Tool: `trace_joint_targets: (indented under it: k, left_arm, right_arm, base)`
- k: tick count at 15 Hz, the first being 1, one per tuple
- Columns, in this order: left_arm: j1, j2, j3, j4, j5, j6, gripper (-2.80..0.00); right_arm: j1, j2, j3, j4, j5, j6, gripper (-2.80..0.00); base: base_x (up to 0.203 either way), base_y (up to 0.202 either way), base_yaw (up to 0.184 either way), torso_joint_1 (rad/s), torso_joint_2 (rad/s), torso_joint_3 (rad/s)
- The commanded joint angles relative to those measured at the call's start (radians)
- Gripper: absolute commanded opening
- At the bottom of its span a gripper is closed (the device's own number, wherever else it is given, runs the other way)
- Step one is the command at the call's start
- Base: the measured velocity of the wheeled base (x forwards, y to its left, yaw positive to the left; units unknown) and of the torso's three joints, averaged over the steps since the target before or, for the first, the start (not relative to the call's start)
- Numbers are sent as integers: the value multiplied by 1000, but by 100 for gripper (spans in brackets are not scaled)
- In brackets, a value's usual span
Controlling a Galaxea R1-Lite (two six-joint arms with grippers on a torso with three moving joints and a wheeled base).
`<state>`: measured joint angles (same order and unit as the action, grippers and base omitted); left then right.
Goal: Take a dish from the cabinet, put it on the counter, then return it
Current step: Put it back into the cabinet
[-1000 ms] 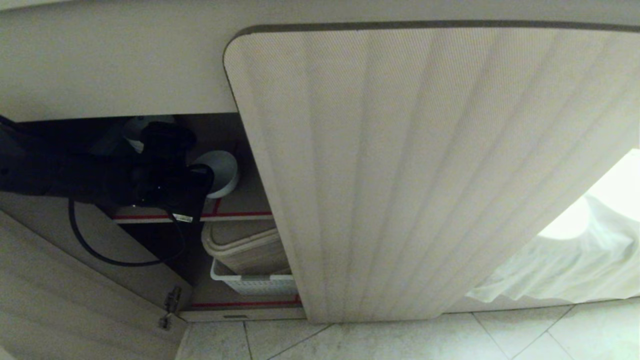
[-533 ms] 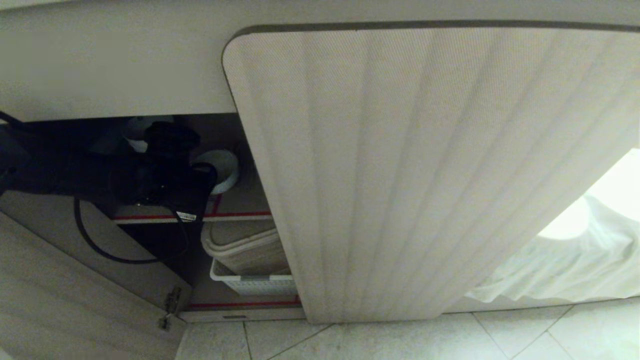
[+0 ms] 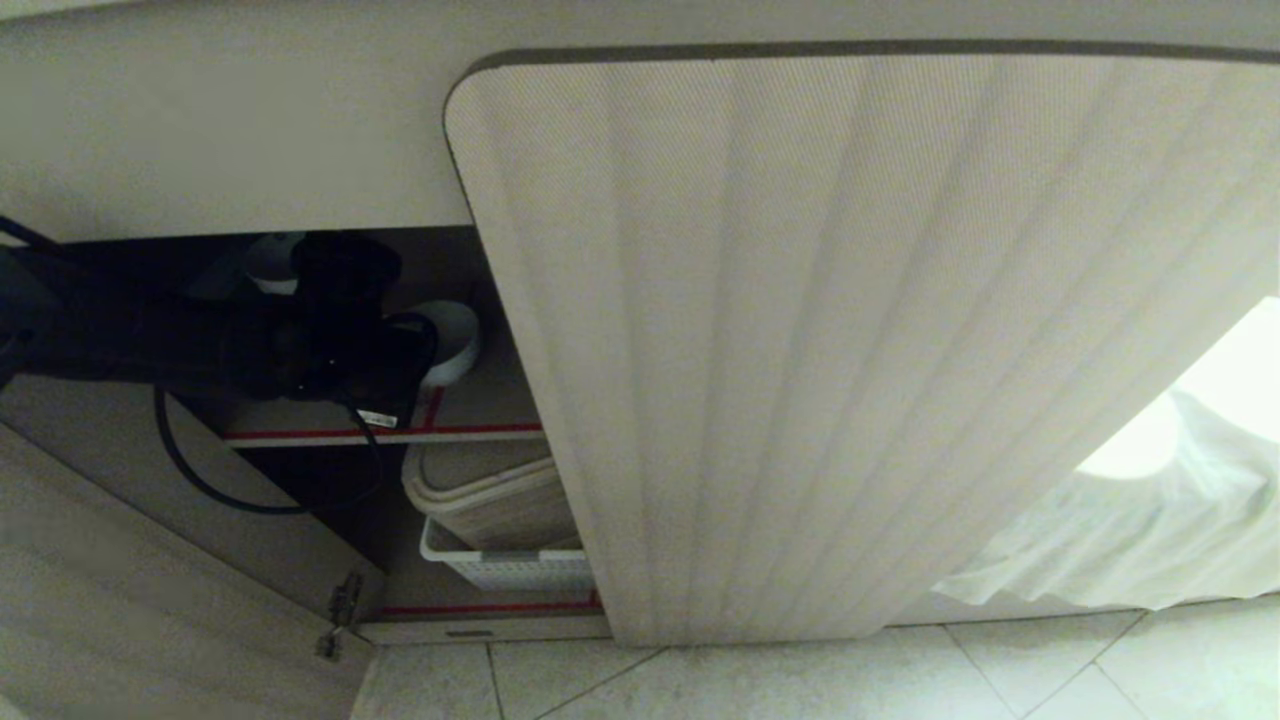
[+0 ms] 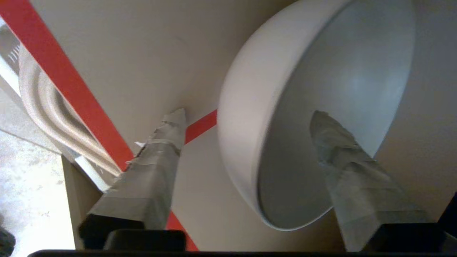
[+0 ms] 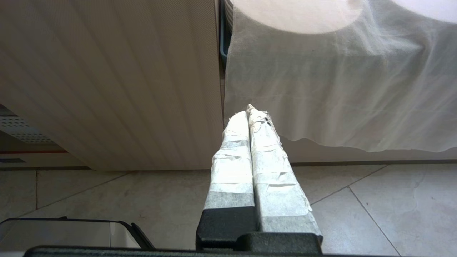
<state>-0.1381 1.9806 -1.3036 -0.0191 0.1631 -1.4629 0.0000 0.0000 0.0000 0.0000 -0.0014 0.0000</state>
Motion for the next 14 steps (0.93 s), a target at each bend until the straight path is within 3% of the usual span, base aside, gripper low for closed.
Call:
trace_joint_targets:
  k: [1,14]
  left_arm:
    - [0,1,-5,-4,21,-8,0]
    - [-44,7,27,-5,84,13,0]
  right_arm:
    - [0,0,0,0,0,0,-280]
    - [0,0,0,0,0,0,-280]
  base:
    - [0,0,0,0,0,0]
    - [0,0,0,0,0,0]
